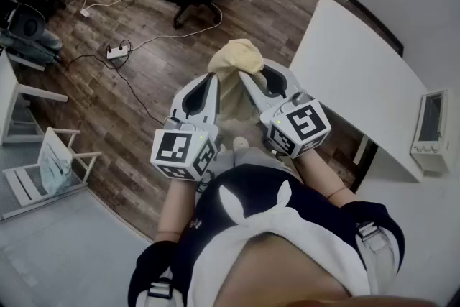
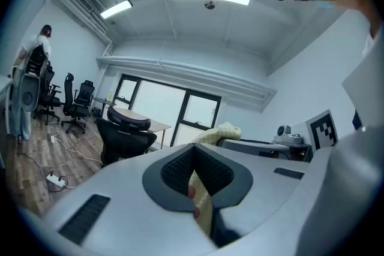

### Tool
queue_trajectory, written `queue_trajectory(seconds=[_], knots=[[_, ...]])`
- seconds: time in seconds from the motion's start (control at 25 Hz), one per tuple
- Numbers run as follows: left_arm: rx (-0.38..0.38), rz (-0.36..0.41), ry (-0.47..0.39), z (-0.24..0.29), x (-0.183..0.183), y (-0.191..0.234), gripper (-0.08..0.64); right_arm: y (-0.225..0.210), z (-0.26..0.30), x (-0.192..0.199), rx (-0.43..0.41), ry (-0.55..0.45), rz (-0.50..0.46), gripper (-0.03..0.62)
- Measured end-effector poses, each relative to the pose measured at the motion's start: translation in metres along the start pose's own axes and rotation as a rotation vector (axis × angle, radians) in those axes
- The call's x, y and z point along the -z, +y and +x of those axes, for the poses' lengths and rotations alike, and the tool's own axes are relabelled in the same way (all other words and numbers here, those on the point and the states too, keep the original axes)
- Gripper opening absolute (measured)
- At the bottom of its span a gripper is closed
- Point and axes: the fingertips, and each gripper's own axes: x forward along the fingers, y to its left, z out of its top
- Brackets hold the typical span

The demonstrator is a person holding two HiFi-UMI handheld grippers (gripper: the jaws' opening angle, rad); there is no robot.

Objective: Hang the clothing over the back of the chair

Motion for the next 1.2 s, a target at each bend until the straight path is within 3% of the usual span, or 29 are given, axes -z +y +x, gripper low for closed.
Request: queue_trajectory(seconds=[0.56,1.0,1.2], knots=[[-0.007,0.005,0.008,0.019,0.003,-0.015,0.006,-0.013,-0.008,0.009,-0.060,0.006,0.036,0.103],[-0.062,-0.007,-0.003,0.025,0.018,-0.024,0.006,-0.020,-0.015,0.024,-0.116,0.016,0.024,0.104],[-0.084,-0.024,0.010,0.025,0.030,-0.023,0.006,-0.027,-0.016,0.030,-0.091,0.010,0.034,0.104]])
